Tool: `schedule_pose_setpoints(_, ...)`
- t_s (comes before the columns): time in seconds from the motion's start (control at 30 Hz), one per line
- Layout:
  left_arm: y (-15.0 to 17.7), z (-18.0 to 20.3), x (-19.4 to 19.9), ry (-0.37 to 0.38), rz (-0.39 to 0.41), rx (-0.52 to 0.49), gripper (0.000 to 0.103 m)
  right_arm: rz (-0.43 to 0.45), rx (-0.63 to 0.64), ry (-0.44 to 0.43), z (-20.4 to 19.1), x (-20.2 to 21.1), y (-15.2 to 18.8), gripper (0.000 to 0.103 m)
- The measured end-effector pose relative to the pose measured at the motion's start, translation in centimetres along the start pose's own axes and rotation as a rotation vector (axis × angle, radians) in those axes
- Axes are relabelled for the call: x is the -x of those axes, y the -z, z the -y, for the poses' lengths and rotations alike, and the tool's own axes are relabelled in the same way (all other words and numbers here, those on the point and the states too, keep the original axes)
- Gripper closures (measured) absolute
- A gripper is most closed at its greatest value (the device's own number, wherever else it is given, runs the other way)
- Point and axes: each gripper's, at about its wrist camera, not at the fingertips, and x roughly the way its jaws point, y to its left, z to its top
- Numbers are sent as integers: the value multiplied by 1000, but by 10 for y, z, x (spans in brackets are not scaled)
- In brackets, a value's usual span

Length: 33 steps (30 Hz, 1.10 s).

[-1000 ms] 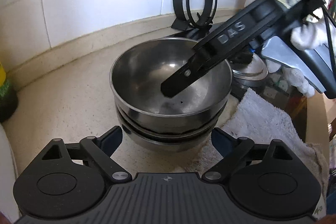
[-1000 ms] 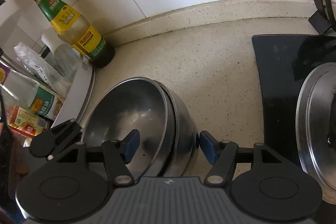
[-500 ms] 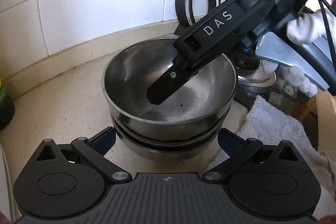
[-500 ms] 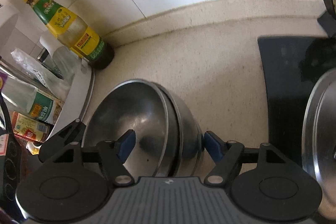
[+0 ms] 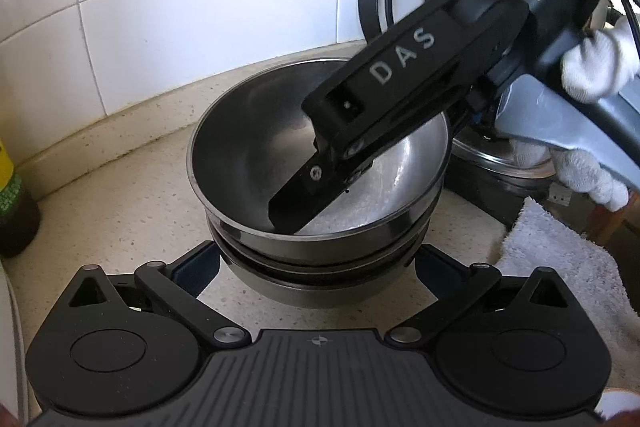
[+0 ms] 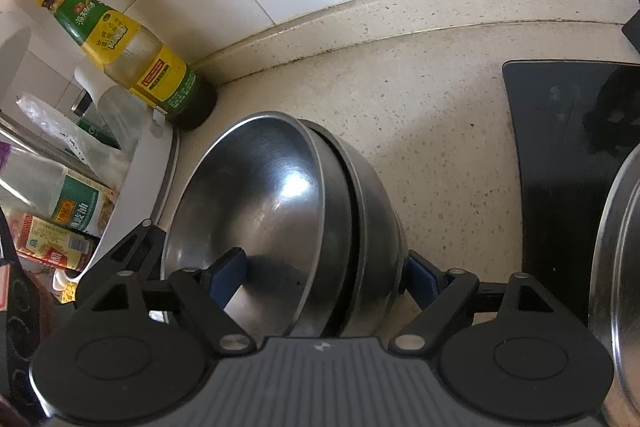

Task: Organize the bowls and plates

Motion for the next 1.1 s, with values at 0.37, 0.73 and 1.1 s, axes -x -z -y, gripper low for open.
schedule_pose_setpoints(0.37,-1,7,-4,-46,-33,-5,0,-29,89,-34,1,-2,-17,2)
schedule_pose_setpoints(0.73,-10,9,-24,-65,-70,-80,0,-74,77,-109,11,-9,-21,7)
schedule_pose_setpoints(1.1,-11,16,-22,-94,-82,-68,0,-106,73,-122,14,-11,-26,6)
